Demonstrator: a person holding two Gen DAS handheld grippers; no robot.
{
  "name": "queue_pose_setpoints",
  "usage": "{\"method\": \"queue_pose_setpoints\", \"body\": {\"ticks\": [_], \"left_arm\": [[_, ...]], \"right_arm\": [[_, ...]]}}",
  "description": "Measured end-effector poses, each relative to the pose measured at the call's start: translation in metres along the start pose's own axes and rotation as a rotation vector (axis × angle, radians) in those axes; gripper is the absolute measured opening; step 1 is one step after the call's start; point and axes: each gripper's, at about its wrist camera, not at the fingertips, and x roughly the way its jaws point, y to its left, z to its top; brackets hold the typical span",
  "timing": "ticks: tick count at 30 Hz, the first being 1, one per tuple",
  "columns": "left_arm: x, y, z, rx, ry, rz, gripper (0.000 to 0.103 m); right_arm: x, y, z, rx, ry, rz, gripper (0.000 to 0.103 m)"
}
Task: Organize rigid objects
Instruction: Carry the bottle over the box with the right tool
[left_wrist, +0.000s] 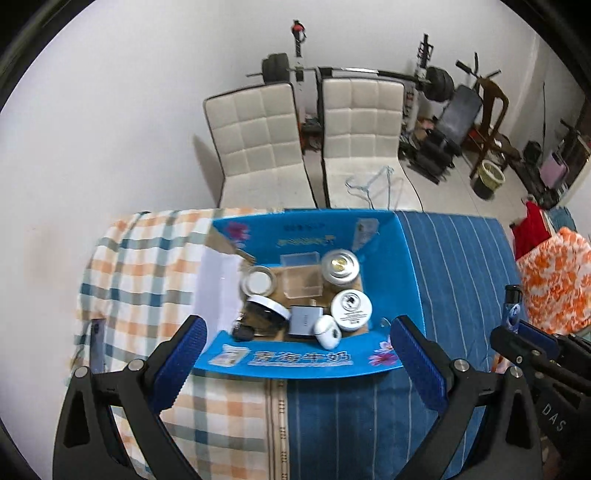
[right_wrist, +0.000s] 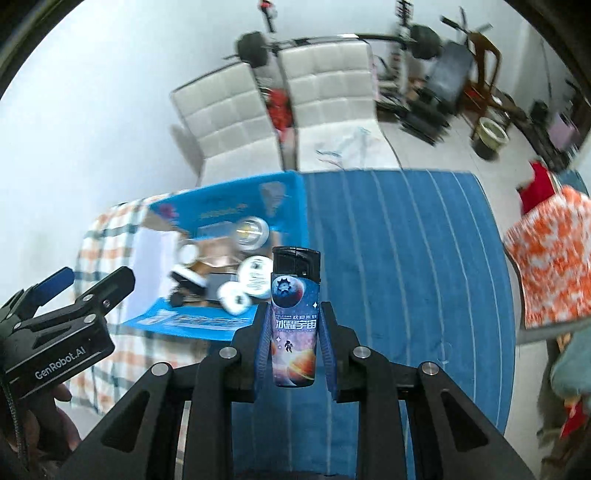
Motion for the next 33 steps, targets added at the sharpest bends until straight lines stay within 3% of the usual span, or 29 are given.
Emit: {"method": "queue_pose_setpoints", "body": {"ticks": [5,10,20,25,33], "left_arm": [[-0.010,0.017,-0.003,-0.023,-0.015,-0.005,0.102],[0.025,0.031,-0.013,-0.022,0.025,0.038,0.102],[0.146,0.053,-0.043,-0.039,0.253,-0.016,0.102],[0.173,0.056,-0.047,-0.034,0.285,-0.024,0.102],[0.208,0.062,-0.050,-0.021,0.366,-0.057,0.102]], "right_arm": [[-0.018,0.041,0.002,-0.066,-0.022,0.039,0.027],[-0.004,0.057,0.004,-0.079,0.003,0.056,0.027],[0.136,0.060,0.010,-0.034,0.176,0.023,0.027],[0.203,0.065,0.011,-0.024,0.249,-0.027,0.027],[0.263,0.064,0.006,-0.028,0.297,-0.107,0.027]]}}
